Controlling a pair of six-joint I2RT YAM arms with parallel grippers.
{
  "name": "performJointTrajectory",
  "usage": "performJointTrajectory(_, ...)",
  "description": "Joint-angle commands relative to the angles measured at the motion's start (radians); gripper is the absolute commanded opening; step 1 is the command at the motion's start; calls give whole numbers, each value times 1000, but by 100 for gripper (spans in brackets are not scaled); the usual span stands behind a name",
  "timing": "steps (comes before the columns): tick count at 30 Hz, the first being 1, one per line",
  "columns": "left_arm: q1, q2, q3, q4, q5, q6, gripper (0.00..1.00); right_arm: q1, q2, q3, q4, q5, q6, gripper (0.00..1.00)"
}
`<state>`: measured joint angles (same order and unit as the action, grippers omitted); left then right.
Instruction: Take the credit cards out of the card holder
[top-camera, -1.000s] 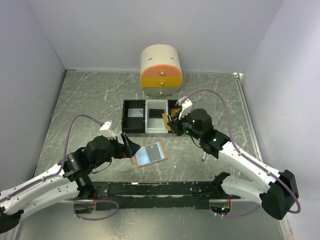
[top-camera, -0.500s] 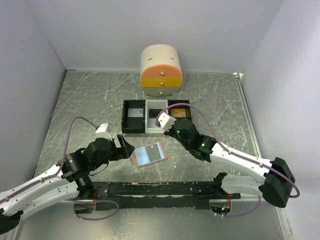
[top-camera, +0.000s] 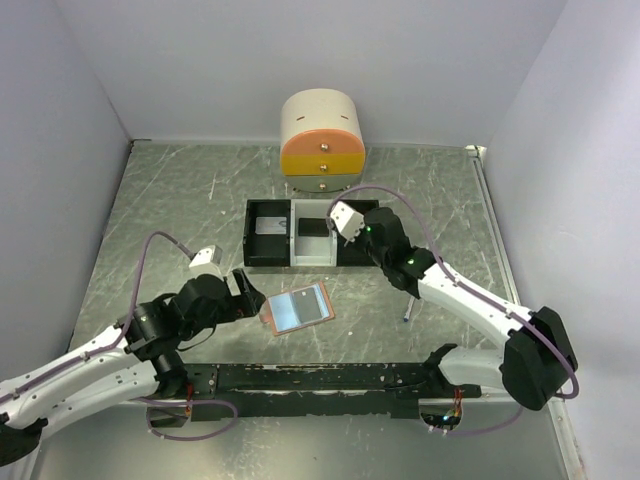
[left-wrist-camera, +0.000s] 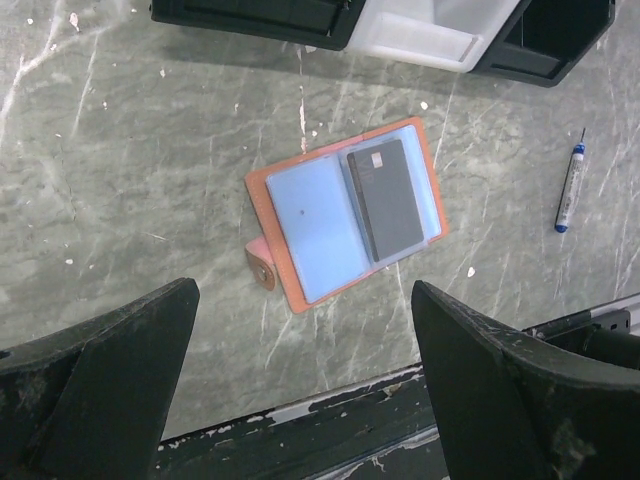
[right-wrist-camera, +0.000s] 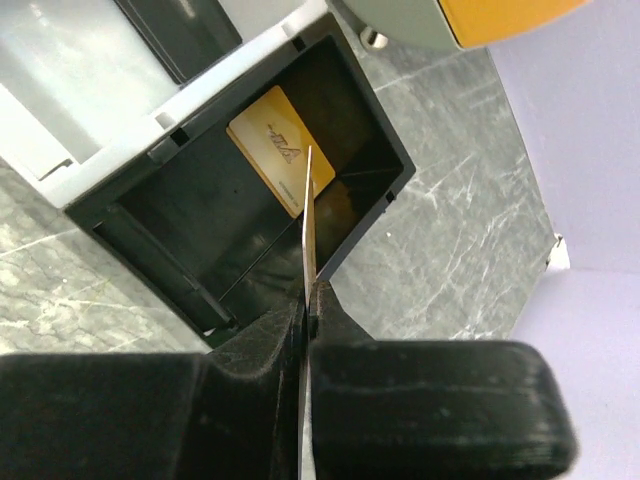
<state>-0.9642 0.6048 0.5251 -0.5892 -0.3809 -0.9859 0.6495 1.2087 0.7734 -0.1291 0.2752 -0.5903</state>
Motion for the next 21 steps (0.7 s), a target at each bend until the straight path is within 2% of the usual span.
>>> performJointTrajectory(1, -4, 13, 42, -38, -6, -11, 100, -4, 25, 24, -6, -56, -81, 0)
performJointTrajectory(5, -4, -4, 0, 10, 20, -16, 100, 0, 52, 55, -43, -54, -89, 0)
performJointTrajectory(10, -4, -15, -18, 56, 53, -15, 100, -2, 67, 17, 38, -40, -139, 0)
performJointTrajectory(21, -4, -32, -13, 66, 64, -4, 100, -64, 197, 65, 23, -153, -187, 0)
